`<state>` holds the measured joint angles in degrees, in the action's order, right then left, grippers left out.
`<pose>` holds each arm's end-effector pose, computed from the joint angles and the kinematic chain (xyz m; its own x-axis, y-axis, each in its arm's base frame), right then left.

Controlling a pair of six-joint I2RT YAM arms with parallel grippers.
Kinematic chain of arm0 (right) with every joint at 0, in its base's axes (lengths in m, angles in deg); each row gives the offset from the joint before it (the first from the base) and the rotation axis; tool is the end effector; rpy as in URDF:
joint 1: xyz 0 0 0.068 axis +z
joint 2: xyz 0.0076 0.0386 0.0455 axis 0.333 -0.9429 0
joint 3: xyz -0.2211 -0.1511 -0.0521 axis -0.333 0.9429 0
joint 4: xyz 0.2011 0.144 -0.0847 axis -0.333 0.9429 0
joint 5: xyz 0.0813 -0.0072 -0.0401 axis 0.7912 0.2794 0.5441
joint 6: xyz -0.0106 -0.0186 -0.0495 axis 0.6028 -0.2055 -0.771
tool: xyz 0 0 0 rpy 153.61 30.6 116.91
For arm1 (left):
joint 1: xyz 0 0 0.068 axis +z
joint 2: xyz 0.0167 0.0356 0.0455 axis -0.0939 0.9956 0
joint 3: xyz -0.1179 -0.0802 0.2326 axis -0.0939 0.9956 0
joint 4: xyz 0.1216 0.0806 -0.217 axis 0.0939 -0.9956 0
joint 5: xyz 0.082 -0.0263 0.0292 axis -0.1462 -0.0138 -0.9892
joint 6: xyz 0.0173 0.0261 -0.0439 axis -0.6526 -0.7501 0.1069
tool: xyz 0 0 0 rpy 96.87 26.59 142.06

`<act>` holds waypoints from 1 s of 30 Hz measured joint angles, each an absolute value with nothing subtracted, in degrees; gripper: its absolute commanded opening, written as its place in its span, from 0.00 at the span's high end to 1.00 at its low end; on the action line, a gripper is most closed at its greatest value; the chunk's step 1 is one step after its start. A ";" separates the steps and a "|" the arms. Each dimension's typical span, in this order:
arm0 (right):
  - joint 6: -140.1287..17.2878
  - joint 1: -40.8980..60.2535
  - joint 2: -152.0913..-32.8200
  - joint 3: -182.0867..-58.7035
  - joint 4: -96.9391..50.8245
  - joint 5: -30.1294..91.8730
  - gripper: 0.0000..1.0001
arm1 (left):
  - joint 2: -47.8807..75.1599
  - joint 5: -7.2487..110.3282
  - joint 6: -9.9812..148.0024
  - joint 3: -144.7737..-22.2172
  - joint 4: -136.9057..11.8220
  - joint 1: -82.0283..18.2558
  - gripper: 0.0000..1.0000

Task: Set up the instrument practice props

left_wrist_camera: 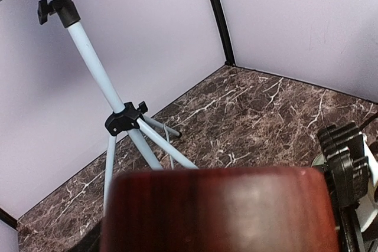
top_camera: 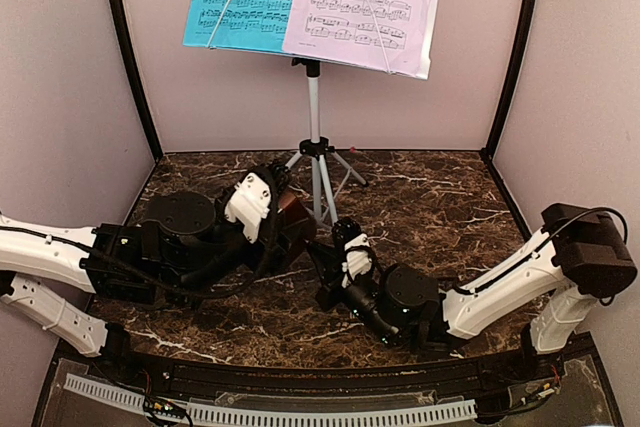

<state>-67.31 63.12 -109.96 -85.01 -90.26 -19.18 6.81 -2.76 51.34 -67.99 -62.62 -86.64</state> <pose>0.0676 0.3324 0.2119 0.0080 0.1549 -0.9879 -0.6460 0.7549 0.1131 0.0668 -0.2658 0.3504 0.0355 0.2543 -0.9665 0.5778 0.7838 0.2274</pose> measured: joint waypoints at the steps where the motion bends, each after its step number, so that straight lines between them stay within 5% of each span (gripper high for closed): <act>1: -65.58 62.90 -109.24 -84.88 -89.85 -18.66 1.00 | 6.33 -2.63 51.08 -67.38 -61.47 -86.66 0.78; 13: -45.23 60.91 -106.22 -84.46 -85.21 -14.35 0.97 | 4.69 -2.76 49.05 -62.20 -52.29 -86.64 0.78; 24: -42.70 60.80 -97.22 -80.03 -77.78 -10.46 0.28 | 7.68 7.09 61.09 -60.58 -58.78 -78.99 0.75; 27: -41.91 61.54 -94.79 -79.11 -73.98 -10.02 0.03 | 8.73 10.05 63.89 -58.35 -58.95 -76.89 0.76; 30: -40.99 61.94 -92.67 -78.61 -68.78 -9.98 0.00 | 11.09 13.30 66.27 -57.41 -58.76 -75.91 0.76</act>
